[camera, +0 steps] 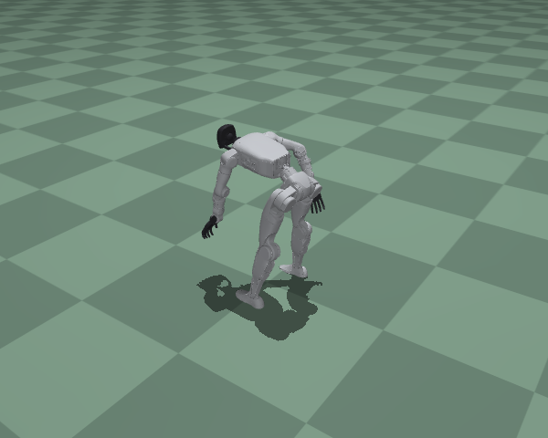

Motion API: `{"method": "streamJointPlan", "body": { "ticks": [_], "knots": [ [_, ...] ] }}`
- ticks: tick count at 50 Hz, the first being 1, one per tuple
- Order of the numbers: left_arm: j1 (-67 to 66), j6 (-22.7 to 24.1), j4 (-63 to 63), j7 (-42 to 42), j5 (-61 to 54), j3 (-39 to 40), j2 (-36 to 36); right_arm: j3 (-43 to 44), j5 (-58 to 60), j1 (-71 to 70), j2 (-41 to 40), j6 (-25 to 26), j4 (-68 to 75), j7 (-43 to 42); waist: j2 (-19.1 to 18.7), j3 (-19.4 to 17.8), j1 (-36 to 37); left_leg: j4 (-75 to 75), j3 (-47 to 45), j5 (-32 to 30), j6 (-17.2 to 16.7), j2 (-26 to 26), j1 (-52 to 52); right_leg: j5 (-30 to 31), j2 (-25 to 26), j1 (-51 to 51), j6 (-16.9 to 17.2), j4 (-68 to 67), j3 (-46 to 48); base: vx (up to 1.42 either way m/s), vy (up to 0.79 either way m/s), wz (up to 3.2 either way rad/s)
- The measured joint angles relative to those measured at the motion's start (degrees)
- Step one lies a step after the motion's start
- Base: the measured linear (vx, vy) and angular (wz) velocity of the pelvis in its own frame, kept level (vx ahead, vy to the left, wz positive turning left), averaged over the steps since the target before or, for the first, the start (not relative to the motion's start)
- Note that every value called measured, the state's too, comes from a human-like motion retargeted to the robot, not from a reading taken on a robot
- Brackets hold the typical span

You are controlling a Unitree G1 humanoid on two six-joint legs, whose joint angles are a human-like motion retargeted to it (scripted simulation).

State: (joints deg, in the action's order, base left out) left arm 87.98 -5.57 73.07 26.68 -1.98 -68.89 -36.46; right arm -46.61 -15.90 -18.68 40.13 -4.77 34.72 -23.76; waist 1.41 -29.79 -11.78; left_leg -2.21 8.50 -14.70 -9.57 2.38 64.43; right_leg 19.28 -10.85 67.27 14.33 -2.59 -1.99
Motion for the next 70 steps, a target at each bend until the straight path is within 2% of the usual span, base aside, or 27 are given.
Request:
{"method": "streamJointPlan", "body": {
  "ticks": [2, 3, 5, 7, 8, 10, 12, 13, 15, 18, 20, 24, 30, 32, 33, 37, 40, 42, 45, 47, 49, 53, 58, 66, 70],
  "knots": [
    [2.53, -0.63, 0.51, -5.18, 11.88, 1.38, -0.44, 4.87, 4.53, 2.03, 0.53, -0.92, -1.09, 4.47, -2.78, 0.00, -0.10, 13.42, 1.90, 6.12, -4.06, 0.58, 11.46, -2.79, 1.38, 5.99, 0.67, -5.07, 4.03, 0.02, -0.10, 0.29],
    [5.56, -0.64, -0.20, -4.09, 12.30, -2.47, -3.01, 2.42, 5.23, -0.88, -0.35, -0.39, -0.37, 3.24, -1.22, 0.00, -1.36, 11.55, 0.99, 4.65, -3.08, 0.14, 13.50, -1.48, 0.84, 8.65, 0.67, -3.54, 2.85, 0.02, 0.03, 0.32],
    [9.76, -0.03, -1.00, 0.50, 6.13, -8.50, -4.14, 0.02, 3.96, -2.80, 1.90, -0.34, -0.09, -0.18, -0.41, 0.00, -1.82, 4.91, 0.46, 0.38, -1.05, 0.28, 14.03, 2.18, 0.84, 11.38, 0.67, 0.41, 0.60, 0.00, 0.04, 0.10],
    [12.96, -0.99, 1.13, -4.83, 21.55, -7.33, -5.68, -0.77, 6.20, -5.34, 0.25, -0.93, -0.98, 2.55, -1.11, 0.00, -3.25, 15.55, 1.60, 4.87, -4.32, 0.67, 24.49, -0.92, 1.79, 17.57, 0.67, -3.94, 4.01, 0.06, -0.14, 0.06],
    [12.83, -1.86, 2.70, -5.11, 25.23, -5.35, -4.58, -1.12, 5.18, -5.08, 1.32, -1.33, -1.79, 1.17, -0.98, 0.00, -3.33, 16.19, 1.68, 5.06, -4.94, 1.19, 25.26, -1.32, 2.49, 18.66, 0.67, -5.03, 4.14, 0.05, -0.17, -0.03],
    [13.23, -1.61, 2.20, -4.16, 26.78, -6.69, -5.37, -1.73, 4.28, -5.16, 1.92, -2.33, -3.33, 0.34, 0.03, 0.00, -4.70, 13.82, 0.93, 3.48, -5.08, 1.39, 25.52, -1.27, 2.48, 20.51, 0.67, -5.41, 3.77, 0.05, -0.11, 0.34],
    [14.24, -2.78, 3.76, -5.82, 31.21, -6.69, -5.55, -2.87, 6.07, -5.62, 0.53, -2.09, -4.81, -0.23, 2.39, 0.00, -6.50, 11.88, 0.21, 2.31, -4.99, 1.45, 25.52, -1.33, 2.41, 21.84, 0.67, -5.61, 3.21, 0.06, -0.03, 0.58],
    [14.76, -1.87, 2.52, -5.45, 30.05, -9.14, -6.81, -3.49, 6.60, -5.82, 0.23, -2.37, -5.47, 0.61, 3.37, 0.00, -7.43, 10.90, -0.52, 1.73, -4.52, 1.22, 25.52, -1.10, 1.99, 22.41, 0.67, -5.29, 2.63, 0.06, -0.01, 0.50],
    [14.80, -3.77, 4.64, -5.06, 35.15, -6.49, -7.30, -4.08, 7.02, -6.22, -1.30, -2.86, -7.34, 0.20, 5.43, 0.00, -8.86, 10.14, -0.62, 1.28, -4.76, 1.73, 25.52, -0.90, 2.54, 22.63, 0.67, -4.85, 2.86, 0.05, -0.06, 0.09],
    [14.81, -3.03, 2.88, -1.56, 32.08, -9.87, -9.42, -5.09, 6.23, -6.58, -2.33, -3.93, -8.12, 0.03, 7.19, 0.00, -9.95, 9.65, -1.11, 1.10, -4.75, 1.92, 25.52, -0.37, 2.63, 22.63, 0.67, -4.00, 2.79, 0.01, -0.02, -0.06],
    [12.38, -4.88, 2.40, 8.46, 29.22, -4.90, -8.74, -3.75, 1.09, -6.52, -4.08, -6.15, -8.24, -2.57, 6.64, 0.00, -8.85, 8.10, -0.45, 0.61, -5.43, 2.97, 25.52, 0.20, 3.91, 22.34, 0.67, -2.75, 4.60, 0.03, -0.10, -0.52],
    [7.16, -2.32, -1.82, 9.69, 19.72, -1.72, -5.90, -2.90, 4.11, -3.58, -4.10, -4.32, -6.56, -0.18, 5.34, 0.00, -6.34, 14.16, 1.02, 4.11, -5.37, 2.77, 24.70, -0.27, 3.86, 17.98, 0.67, -2.60, 5.83, -0.01, -0.01, -0.54],
    [-7.92, 2.95, -11.67, 10.87, 9.94, 4.18, -0.57, 0.13, 3.42, -0.88, -5.26, -3.25, -0.78, -3.41, 3.95, 0.00, -1.69, 14.92, 1.41, 5.82, -5.38, 3.23, 13.20, -2.58, 4.42, 7.09, 0.67, -5.14, 6.87, -0.03, -0.02, -0.24],
    [-9.96, 4.22, -14.61, 12.73, 4.19, 3.92, 1.00, -0.30, 4.46, -2.33, -5.67, -1.12, 2.41, -5.31, 4.68, 0.00, -0.62, 6.53, 0.36, 1.91, -1.35, 2.09, 5.12, -0.18, 2.61, 2.22, 0.67, -1.27, 3.11, -0.01, 0.14, 0.03],
    [-11.79, 4.88, -15.87, 12.64, 3.84, 4.21, 1.51, 0.53, 4.36, -2.37, -6.22, -1.03, 3.51, -5.42, 4.71, 0.00, 0.07, 6.49, 0.10, 2.21, -0.90, 2.00, 2.84, -0.66, 2.48, 0.24, 0.67, -1.65, 2.91, 0.00, 0.06, -0.15],
    [-20.81, 6.39, -22.23, 11.44, 4.65, 7.58, 3.38, 6.12, 5.02, -0.60, -8.37, -0.84, 7.25, -5.81, 4.40, 0.00, 3.36, 8.99, -1.06, 5.30, 0.85, 1.60, -6.57, -3.36, 2.11, -8.78, 0.67, -3.79, 1.80, 0.04, 0.01, -0.32],
    [-30.26, 8.63, -30.55, 8.62, 5.89, 13.00, 2.31, 15.04, 8.69, 4.03, -11.08, -1.36, 8.29, -6.34, 3.75, 0.00, 5.97, 11.95, -1.42, 8.99, 1.11, 1.96, -15.60, -6.36, 2.52, -18.04, 0.67, -5.83, 1.72, 0.10, -0.02, -0.40],
    [-35.06, 9.64, -36.54, 7.14, 6.58, 15.03, 1.36, 17.26, 8.74, 5.36, -11.93, -1.19, 8.73, -5.59, 3.52, 0.49, 7.45, 12.59, -2.33, 10.73, 1.76, 1.72, -21.01, -7.99, 2.21, -23.03, 0.67, -6.49, 0.94, 0.13, 0.03, -0.34],
    [-42.71, 11.09, -46.46, 4.43, 9.12, 18.12, -0.83, 19.71, 9.02, 8.27, -13.31, -0.96, 9.69, -3.51, 3.17, 3.84, 9.24, 12.37, -3.53, 12.77, 2.66, 1.15, -28.26, -10.41, 1.48, -29.39, 0.65, -7.16, -0.01, 0.18, 0.03, -0.25],
    [-48.50, 11.86, -53.58, 0.83, 14.70, 20.89, -3.21, 22.10, 10.18, 11.40, -14.71, -1.47, 10.21, -1.20, 1.92, 6.08, 10.39, 18.19, -3.41, 17.50, 1.25, 2.43, -30.97, -13.71, 2.61, -33.96, 0.55, -9.69, 1.39, 0.23, -0.01, -0.21],
    [-51.31, 12.58, -59.66, 0.20, 15.73, 22.78, -5.09, 22.55, 10.69, 12.64, -15.33, -0.59, 12.00, -0.10, 2.42, 9.22, 11.53, 11.21, -4.22, 15.32, 3.14, 1.04, -37.96, -13.77, 1.11, -38.22, -0.02, -7.40, -0.09, 0.20, 0.06, -0.14],
    [-57.89, 14.34, -69.83, -3.81, 19.26, 27.98, -7.94, 25.31, 13.52, 16.72, -16.96, 0.24, 15.08, 2.23, 1.60, 14.32, 14.02, 8.96, -4.67, 17.38, 3.14, 0.93, -48.07, -16.88, 0.69, -47.44, -0.44, -6.94, 0.15, 0.25, 0.03, -0.12],
    [-66.61, 16.22, -80.11, -8.66, 13.40, 36.71, -8.32, 27.70, 16.70, 20.01, -17.83, 1.82, 17.71, 4.04, 0.23, 19.21, 16.14, 6.16, -4.82, 19.53, 2.60, 1.06, -59.33, -19.63, 0.41, -58.35, -0.57, -5.25, 0.90, 0.25, 0.04, -0.06],
    [-77.94, 16.81, -94.03, -15.58, 0.75, 48.69, -5.79, 30.24, 18.04, 23.07, -17.88, 4.24, 18.14, 7.48, -1.97, 24.02, 17.79, 1.73, -4.37, 21.43, 1.78, 1.46, -71.52, -20.63, 0.30, -71.95, 0.13, 0.85, 2.81, 0.18, 0.04, 0.04],
    [-80.74, 15.83, -100.56, -17.06, -1.70, 50.23, -4.63, 29.11, 17.43, 24.90, -17.74, 4.24, 19.51, 15.46, -1.85, 27.34, 19.71, 3.12, -5.51, 23.37, 3.63, 1.39, -72.92, -22.65, 0.00, -73.68, -1.42, 0.22, 3.85, 0.10, 0.02, 0.00]
  ]
}}
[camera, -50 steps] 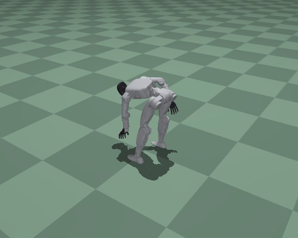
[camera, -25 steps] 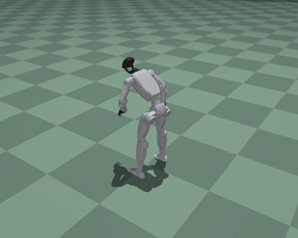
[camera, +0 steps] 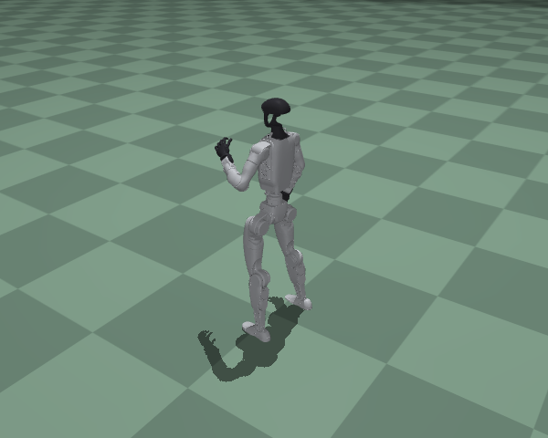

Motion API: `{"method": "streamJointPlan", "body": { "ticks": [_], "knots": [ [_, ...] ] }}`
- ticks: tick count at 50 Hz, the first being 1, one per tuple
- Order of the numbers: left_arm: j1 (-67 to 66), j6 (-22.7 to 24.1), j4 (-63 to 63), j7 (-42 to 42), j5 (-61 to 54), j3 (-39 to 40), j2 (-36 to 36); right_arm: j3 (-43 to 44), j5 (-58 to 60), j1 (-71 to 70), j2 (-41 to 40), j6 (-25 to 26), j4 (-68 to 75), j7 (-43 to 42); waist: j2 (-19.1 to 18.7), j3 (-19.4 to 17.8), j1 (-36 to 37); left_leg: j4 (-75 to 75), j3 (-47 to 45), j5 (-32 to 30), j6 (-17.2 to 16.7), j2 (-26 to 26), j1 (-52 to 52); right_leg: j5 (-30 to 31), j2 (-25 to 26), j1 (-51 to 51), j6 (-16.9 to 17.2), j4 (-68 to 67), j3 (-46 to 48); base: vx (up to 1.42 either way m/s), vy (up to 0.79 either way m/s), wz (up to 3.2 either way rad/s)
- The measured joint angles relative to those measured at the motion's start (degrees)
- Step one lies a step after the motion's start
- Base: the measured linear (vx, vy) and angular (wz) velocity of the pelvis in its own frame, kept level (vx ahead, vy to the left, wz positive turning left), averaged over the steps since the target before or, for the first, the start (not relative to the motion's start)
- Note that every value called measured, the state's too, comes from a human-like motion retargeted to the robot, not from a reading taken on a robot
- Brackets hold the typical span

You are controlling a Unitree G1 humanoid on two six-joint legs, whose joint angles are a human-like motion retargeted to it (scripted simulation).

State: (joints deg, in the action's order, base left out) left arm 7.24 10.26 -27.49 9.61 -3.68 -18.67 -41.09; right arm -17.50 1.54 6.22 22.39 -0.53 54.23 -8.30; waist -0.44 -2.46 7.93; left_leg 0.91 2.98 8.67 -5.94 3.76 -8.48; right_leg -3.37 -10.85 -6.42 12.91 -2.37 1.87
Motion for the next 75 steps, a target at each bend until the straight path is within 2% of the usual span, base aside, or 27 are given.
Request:
{"method": "streamJointPlan", "body": {
  "ticks": [6, 10, 25, 35, 41, 46, 50, 55, 58, 62, 65, 70, 73, 75],
  "knots": [
    [0.34, 0.10, -4.78, -5.08, -9.53, 1.54, 1.39, -1.45, 3.91, -0.81, -1.57, 2.40, 5.55, 4.34, 0.19, 2.26, 1.18, -1.58, 1.35, -0.63, -0.71, 0.01, -2.25, 0.25, 0.08, -3.02, 0.09, 2.14, 0.16, 0.00, 0.00, 0.00],
    [1.92, -0.44, -5.10, -7.13, -10.41, 1.65, 1.80, -2.71, 5.48, -1.02, -2.01, 2.63, 7.04, 7.41, 0.59, 3.12, 1.52, -0.74, 1.88, -0.36, -0.50, -0.11, -1.83, -0.80, -0.05, -2.39, -0.31, 0.24, 0.50, 0.00, 0.00, 0.00],
    [6.61, 0.27, 0.14, -5.82, -2.46, 3.58, 0.29, -2.57, 4.85, -1.18, -1.88, 0.81, 4.13, 9.54, 3.34, 2.17, 2.87, 1.43, 1.82, 0.40, 0.53, -0.59, -0.32, -2.31, -0.85, -0.46, -0.49, -3.66, 1.80, 0.00, 0.00, 0.00],
    [6.65, -0.45, 5.21, -4.07, 4.89, 7.49, -1.25, -3.03, 3.99, 0.20, -1.35, 0.26, 2.10, 8.86, 4.71, -0.38, 4.92, 0.04, 2.43, -1.12, 0.02, -0.80, 1.19, 1.34, -0.69, -0.49, 0.65, 1.36, 0.88, 0.00, 0.00, 0.00],
    [8.89, -1.56, 11.05, -2.82, 7.51, 5.88, -3.57, -3.00, -0.75, 2.85, -1.59, -0.59, -0.99, 7.54, 5.70, -4.80, 5.50, -0.05, 2.65, -1.53, -0.14, -0.90, 2.66, 1.75, -0.70, 2.33, 0.09, -0.61, 0.07, -0.04, 0.04, 0.01],
    [9.44, -3.63, 17.90, -0.81, 10.12, 3.43, -4.89, -4.81, 0.55, 3.15, -1.41, -0.92, -3.35, 7.57, 5.74, -9.61, 4.08, -0.81, 2.23, -2.25, -0.46, -0.47, 4.54, 0.99, -0.13, 8.52, -0.92, -6.77, -1.88, -0.11, 0.03, -0.03],
    [9.28, -4.61, 24.02, 1.66, 9.38, 0.89, -5.06, -7.17, 2.04, 2.82, -1.11, -1.28, -5.62, 8.12, 6.29, -14.27, 1.53, 3.07, 1.34, -1.40, -1.32, -0.80, 8.65, 0.05, -0.64, 14.04, -0.83, -12.66, -2.17, -0.12, -0.03, 0.12],
    [15.47, -5.68, 33.57, 1.64, 5.31, -3.79, -2.65, -9.71, 0.97, 0.39, -1.08, -1.57, -7.39, 4.05, 5.45, -22.76, -1.83, -1.36, 4.65, -5.33, -0.62, -1.26, 11.31, 2.26, -0.85, 15.91, -2.09, -8.22, -1.47, -0.19, -0.08, 0.41],
    [21.06, -5.75, 39.64, 1.83, 3.67, -7.44, -0.81, -11.00, -0.87, 0.26, 0.01, -2.69, -9.16, 1.80, 4.65, -26.88, -3.90, -1.16, 6.31, -7.26, -0.73, -1.70, 16.68, 4.10, -1.31, 19.26, -2.05, -5.82, -0.16, -0.24, -0.10, 0.54],
    [28.46, -6.39, 47.77, 4.74, 2.85, -13.01, 1.88, -12.55, -2.86, 0.97, 3.66, -4.23, -12.49, -1.86, 2.91, -27.34, -7.79, -1.46, 8.31, -10.92, -1.15, -1.84, 28.59, 8.06, -1.38, 28.75, -1.28, -2.32, 1.44, -0.27, -0.08, 0.52],
    [35.30, -7.83, 55.20, 7.29, 5.69, -17.45, 3.62, -12.08, -4.56, 1.12, 7.93, -2.68, -16.63, -7.56, 0.95, -27.34, -11.33, -4.08, 9.34, -15.10, -3.14, -1.39, 37.13, 13.35, -1.11, 36.45, 1.42, 1.17, 2.31, -0.27, -0.05, 0.39],
    [54.53, -9.85, 72.98, 15.59, 8.69, -33.81, 2.70, -15.27, -11.05, -1.48, 14.62, -4.74, -24.39, -11.46, -1.02, -27.34, -15.64, -5.91, 10.66, -20.20, -5.45, 0.38, 54.22, 19.55, 0.78, 52.18, 2.09, 4.90, 3.63, -0.23, -0.07, 0.20],
    [65.83, -11.66, 83.61, 18.28, 9.11, -45.62, -0.54, -15.91, -22.17, -2.14, 14.49, -8.01, -28.13, -14.68, -0.06, -27.34, -17.67, -5.91, 10.60, -21.83, -7.30, 1.55, 62.77, 22.17, 2.09, 60.61, 2.09, 5.69, 3.85, -0.12, -0.10, -0.14],
    [71.92, -14.87, 92.07, 7.93, 22.04, -44.18, -2.16, -12.77, -15.53, 0.12, 12.20, -6.51, -31.63, -9.99, 2.77, -27.34, -18.05, 2.02, 7.07, -17.52, -9.06, 1.51, 70.83, 19.95, 3.61, 69.51, 2.09, -0.83, 3.19, -0.05, -0.09, -0.63]
  ]
}}
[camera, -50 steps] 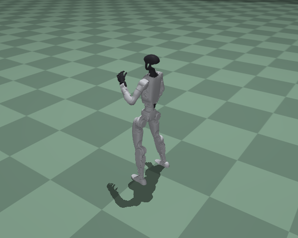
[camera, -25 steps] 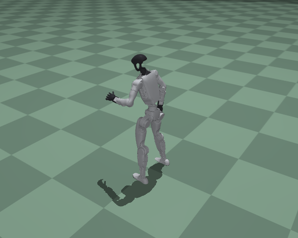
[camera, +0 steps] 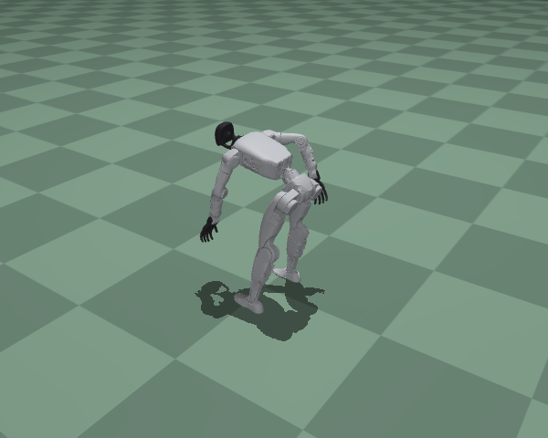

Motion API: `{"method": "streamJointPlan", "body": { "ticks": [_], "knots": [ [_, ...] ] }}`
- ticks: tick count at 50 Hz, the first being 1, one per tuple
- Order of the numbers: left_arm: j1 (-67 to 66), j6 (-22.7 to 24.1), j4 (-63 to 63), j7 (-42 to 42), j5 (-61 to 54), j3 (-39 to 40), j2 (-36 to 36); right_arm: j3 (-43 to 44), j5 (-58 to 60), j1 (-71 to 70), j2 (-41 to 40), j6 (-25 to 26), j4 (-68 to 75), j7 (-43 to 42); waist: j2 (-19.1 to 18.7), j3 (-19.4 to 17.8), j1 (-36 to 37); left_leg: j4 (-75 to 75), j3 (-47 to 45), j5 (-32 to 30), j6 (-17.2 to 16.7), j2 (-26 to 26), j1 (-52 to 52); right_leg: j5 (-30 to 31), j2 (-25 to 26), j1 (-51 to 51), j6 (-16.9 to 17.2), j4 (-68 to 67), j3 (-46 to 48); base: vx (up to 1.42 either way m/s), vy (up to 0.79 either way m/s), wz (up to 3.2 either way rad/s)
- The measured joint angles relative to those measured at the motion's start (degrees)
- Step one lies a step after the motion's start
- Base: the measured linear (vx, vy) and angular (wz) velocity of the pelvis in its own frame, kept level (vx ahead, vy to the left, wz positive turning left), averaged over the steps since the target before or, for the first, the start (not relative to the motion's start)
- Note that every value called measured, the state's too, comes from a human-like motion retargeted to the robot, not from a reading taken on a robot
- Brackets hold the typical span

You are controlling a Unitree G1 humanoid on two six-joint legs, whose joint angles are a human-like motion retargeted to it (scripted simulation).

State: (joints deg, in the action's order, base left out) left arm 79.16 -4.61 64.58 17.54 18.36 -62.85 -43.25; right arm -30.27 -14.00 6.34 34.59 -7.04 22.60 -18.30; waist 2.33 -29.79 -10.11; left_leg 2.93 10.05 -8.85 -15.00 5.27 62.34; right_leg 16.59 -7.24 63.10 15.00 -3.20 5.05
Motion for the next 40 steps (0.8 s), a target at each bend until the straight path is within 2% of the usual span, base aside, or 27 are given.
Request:
{"method": "streamJointPlan", "body": {
  "ticks": [3, 5, 10, 13, 15, 20, 26, 30, 38, 40],
  "knots": [
    [10.76, -1.21, 6.58, 1.30, -4.29, -4.40, -2.34, -2.02, -0.68, -0.65, -0.32, -0.71, -1.71, -0.63, 0.63, 0.00, -2.13, 1.27, 0.26, -1.26, 0.00, -0.27, 8.95, 1.33, -0.41, 8.77, 0.00, -0.86, -0.05, -0.01, 0.01, 0.11],
    [17.41, -3.04, 11.14, -0.66, -4.79, -1.92, -0.80, -2.55, 1.23, -0.02, -0.93, 0.15, -2.06, -0.37, 1.07, 0.00, -2.14, 3.09, -0.19, -0.85, 0.00, -0.27, 13.87, 1.52, -0.32, 13.79, 0.00, -2.05, -0.66, 0.05, 0.01, 0.20],
    [27.86, -3.74, 9.92, 1.12, -13.58, -1.02, 0.47, -3.05, 0.04, 0.62, 1.50, 0.56, -1.66, 2.76, -1.54, 0.00, -2.76, 11.51, 1.63, 0.26, 0.04, -1.10, 27.61, 0.36, -0.76, 26.13, 0.00, -8.46, 0.01, 0.04, 0.00, 0.33],
    [27.60, -3.58, 7.98, 3.01, -11.73, -4.78, 0.43, -4.73, -3.37, 1.33, 1.23, -0.18, -0.75, 3.72, -0.59, 0.00, -4.05, 10.16, 1.61, -1.33, 0.07, -0.89, 27.61, 0.98, -0.76, 26.86, 0.00, -8.45, -0.06, 0.10, -0.03, 0.19],
    [26.81, -1.68, 4.82, 5.83, -13.78, -11.21, -1.48, -5.28, -6.37, 1.82, 2.24, -1.85, -0.58, 6.01, -0.43, 0.00, -5.27, 9.68, 1.08, -2.05, 1.07, -1.22, 27.61, 1.71, -1.29, 26.86, 0.00, -7.63, -0.39, 0.11, 0.03, 0.25],
    [25.68, -4.37, 8.41, 10.93, -4.12, -13.85, -3.59, -6.70, -10.01, 0.72, -0.37, -4.78, 0.28, 4.04, 2.36, 0.00, -9.24, 7.20, 0.45, -3.55, 1.84, -1.00, 27.61, 3.45, -1.13, 26.86, 0.00, -4.75, -0.55, 0.11, 0.00, 0.08],
    [19.79, -4.57, 6.31, 19.95, -6.12, -6.24, -4.58, -7.50, -5.47, 0.42, -3.63, -4.60, 4.61, 1.18, 3.28, 0.00, -9.90, 7.31, 0.49, -2.95, 1.88, -1.05, 27.61, 2.71, -1.19, 26.85, 0.00, -5.10, -0.48, 0.06, 0.00, 0.02],
    [10.29, -2.24, -0.34, 23.44, -8.24, -0.74, -2.33, -7.34, -4.90, 1.43, -5.30, -3.41, 9.32, 0.40, 1.98, 0.00, -6.42, 10.37, 2.43, -0.70, 0.19, -0.25, 25.80, 1.31, -0.06, 23.27, 0.00, -6.19, 1.46, 0.00, -0.07, -0.60],
    [-14.52, 4.37, -20.49, 21.13, -8.56, 9.11, 4.83, -0.52, -4.48, 3.47, -7.14, -1.81, 19.18, 2.71, -1.75, 0.00, -0.28, 8.93, 3.54, 1.13, 1.02, -0.63, 8.11, -2.47, -0.95, 6.01, 0.00, -7.80, 2.70, 0.00, -0.01, -0.07],
    [-20.92, 8.51, -27.43, 17.76, -9.10, 12.17, 4.30, 4.39, -2.43, 4.16, -8.41, -2.00, 21.54, 3.29, -1.45, 0.00, 1.79, 9.97, 3.38, 3.27, 0.09, 0.73, 2.18, -4.05, 0.39, 0.34, 0.00, -9.05, 3.00, 0.02, -0.10, -0.49]
  ]
}}
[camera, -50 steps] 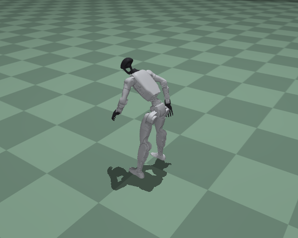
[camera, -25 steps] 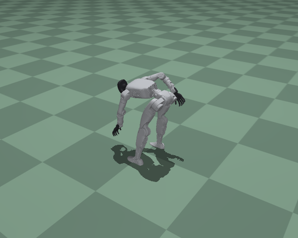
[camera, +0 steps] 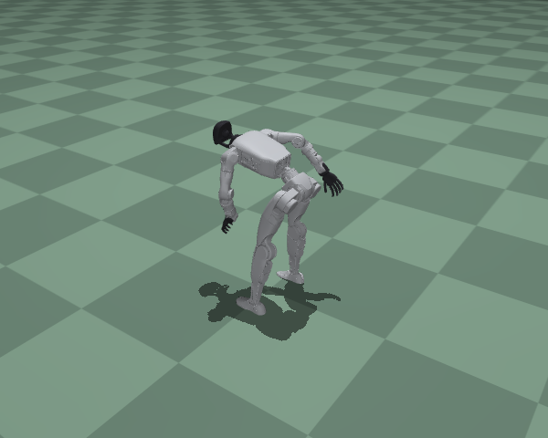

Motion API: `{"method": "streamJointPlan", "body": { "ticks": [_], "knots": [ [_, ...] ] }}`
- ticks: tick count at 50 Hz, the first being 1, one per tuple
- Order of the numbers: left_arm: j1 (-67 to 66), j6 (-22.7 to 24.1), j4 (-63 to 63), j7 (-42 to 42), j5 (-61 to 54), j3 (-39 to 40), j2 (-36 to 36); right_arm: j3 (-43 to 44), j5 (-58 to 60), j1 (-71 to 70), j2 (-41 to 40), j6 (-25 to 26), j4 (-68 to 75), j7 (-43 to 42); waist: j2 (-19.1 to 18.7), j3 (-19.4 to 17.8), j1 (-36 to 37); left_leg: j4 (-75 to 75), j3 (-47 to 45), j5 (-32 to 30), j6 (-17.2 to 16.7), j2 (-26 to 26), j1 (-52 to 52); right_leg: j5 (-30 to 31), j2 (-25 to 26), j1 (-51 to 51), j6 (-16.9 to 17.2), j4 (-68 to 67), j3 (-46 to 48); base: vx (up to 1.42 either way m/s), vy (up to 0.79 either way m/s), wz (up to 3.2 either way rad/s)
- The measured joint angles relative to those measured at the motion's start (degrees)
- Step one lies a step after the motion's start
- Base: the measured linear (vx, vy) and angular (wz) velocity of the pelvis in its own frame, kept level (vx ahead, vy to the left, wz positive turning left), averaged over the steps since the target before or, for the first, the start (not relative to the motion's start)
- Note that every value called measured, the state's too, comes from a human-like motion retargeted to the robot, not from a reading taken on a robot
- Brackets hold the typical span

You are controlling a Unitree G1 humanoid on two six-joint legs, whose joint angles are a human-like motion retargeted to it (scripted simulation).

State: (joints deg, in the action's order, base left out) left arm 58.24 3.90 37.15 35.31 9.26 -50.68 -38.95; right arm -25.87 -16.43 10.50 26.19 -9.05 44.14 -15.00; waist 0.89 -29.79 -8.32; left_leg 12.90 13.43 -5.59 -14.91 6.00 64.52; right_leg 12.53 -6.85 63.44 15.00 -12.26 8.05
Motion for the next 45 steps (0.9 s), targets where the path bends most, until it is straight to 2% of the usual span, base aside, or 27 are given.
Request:
{"method": "streamJointPlan", "body": {
  "ticks": [3, 5, 8, 11, 15, 17, 19, 25, 27, 33, 38, 45],
  "knots": [
    [-6.61, 2.68, -9.45, -3.96, -1.57, 3.56, -0.35, 2.73, 1.73, -1.90, -1.51, 0.87, 3.11, -1.55, 0.37, 0.00, 2.19, 1.29, -0.69, 2.53, 1.06, 0.04, -7.95, -2.01, -0.08, -8.00, 0.00, -0.65, -0.72, 0.08, 0.04, -0.24],
    [-8.87, 4.18, -15.90, -3.49, -7.99, 5.95, -0.11, 2.56, 1.82, -5.01, -1.20, 2.38, 5.61, -4.18, 2.08, 0.00, 2.71, -8.12, -2.86, -1.70, 6.08, -2.91, -18.04, -0.44, -3.41, -14.64, -0.23, 3.91, -5.01, 0.15, 0.25, 0.04],
    [-18.90, 6.08, -26.80, -9.02, -11.26, 10.57, -0.86, 6.21, 5.88, -1.62, -2.22, 2.82, 7.48, -5.13, 2.33, 7.14, 5.47, -6.92, -4.04, 1.52, 6.78, -2.90, -25.06, -3.29, -3.49, -21.20, -0.10, 2.69, -5.62, 0.24, 0.07, -0.30],
    [-24.19, 7.27, -35.31, -15.00, -13.95, 14.28, -1.80, 6.56, 7.55, -1.38, -2.43, 3.81, 8.62, -3.33, 2.96, 10.81, 8.24, -4.95, -5.24, 5.21, 7.70, -3.14, -32.00, -6.43, -3.74, -27.85, -0.51, 1.24, -6.49, 0.24, 0.05, -0.37],
    [-29.39, 8.11, -44.27, -22.28, -16.49, 20.00, -3.26, 7.14, 9.22, -1.95, -2.75, 4.91, 9.77, -1.02, 3.19, 13.89, 10.98, -3.62, -6.24, 9.72, 8.43, -3.38, -42.75, -10.78, -4.15, -38.27, -1.25, -0.05, -6.95, 0.28, 0.06, -0.27],
    [-32.51, 8.57, -47.97, -25.05, -15.69, 22.78, -3.89, 8.76, 9.69, -1.07, -3.27, 4.72, 9.76, -0.28, 2.89, 15.31, 11.88, -1.18, -6.68, 12.99, 7.67, -3.41, -47.59, -13.53, -4.41, -43.64, -0.77, -1.64, -6.46, 0.32, 0.07, -0.13],
    [-33.95, 8.30, -50.84, -25.81, -17.72, 25.56, -4.18, 9.03, 8.80, -2.03, -3.38, 5.46, 10.45, -0.20, 2.39, 16.97, 12.70, -4.82, -6.60, 12.61, 8.19, -3.43, -53.27, -13.75, -4.51, -48.76, -1.52, 0.91, -6.56, 0.26, 0.07, -0.11],
    [-39.81, 8.92, -59.15, -27.35, -19.35, 32.32, -3.76, 11.41, 8.31, -2.07, -4.34, 6.71, 12.04, 0.70, 0.45, 20.71, 14.94, -9.58, -6.56, 13.87, 7.48, -3.28, -65.40, -14.90, -4.83, -61.18, -0.84, 5.52, -5.38, 0.24, 0.06, -0.01],
    [-42.74, 7.96, -62.35, -26.15, -19.69, 33.05, -2.38, 10.06, 8.72, -1.05, -4.26, 6.23, 12.17, 5.27, 0.34, 22.80, 15.92, -9.15, -7.30, 14.83, 8.93, -3.26, -66.87, -16.34, -5.00, -62.65, -2.31, 5.03, -4.56, 0.19, 0.05, 0.02],
    [-49.95, 7.00, -68.07, -31.94, -30.06, 36.68, 2.97, 7.96, 17.80, -1.04, -4.25, 9.05, 13.59, 10.59, -0.14, 27.64, 16.92, -13.39, -6.39, 13.97, 8.30, -3.33, -71.25, -15.82, -5.24, -67.53, -1.87, 9.20, -3.57, 0.12, 0.04, 0.08],
    [-52.24, 5.58, -69.09, -35.22, -35.67, 38.82, 6.65, 8.00, 20.33, -1.31, -4.67, 10.08, 14.29, 13.22, 0.19, 30.64, 16.92, -14.63, -5.28, 13.73, 8.22, -3.54, -72.38, -15.60, -5.51, -69.76, -1.58, 11.24, -2.22, 0.04, 0.02, 0.15],
    [-48.43, 6.23, -67.16, -30.47, -30.56, 38.58, 6.96, 7.68, 19.02, -2.87, -5.24, 10.15, 14.63, 11.36, 1.14, 30.59, 17.47, -13.79, -3.87, 13.96, 8.45, -3.86, -72.95, -15.91, -5.80, -71.90, -1.42, 11.75, -0.62, 0.00, 0.00, 0.09]
  ]
}}
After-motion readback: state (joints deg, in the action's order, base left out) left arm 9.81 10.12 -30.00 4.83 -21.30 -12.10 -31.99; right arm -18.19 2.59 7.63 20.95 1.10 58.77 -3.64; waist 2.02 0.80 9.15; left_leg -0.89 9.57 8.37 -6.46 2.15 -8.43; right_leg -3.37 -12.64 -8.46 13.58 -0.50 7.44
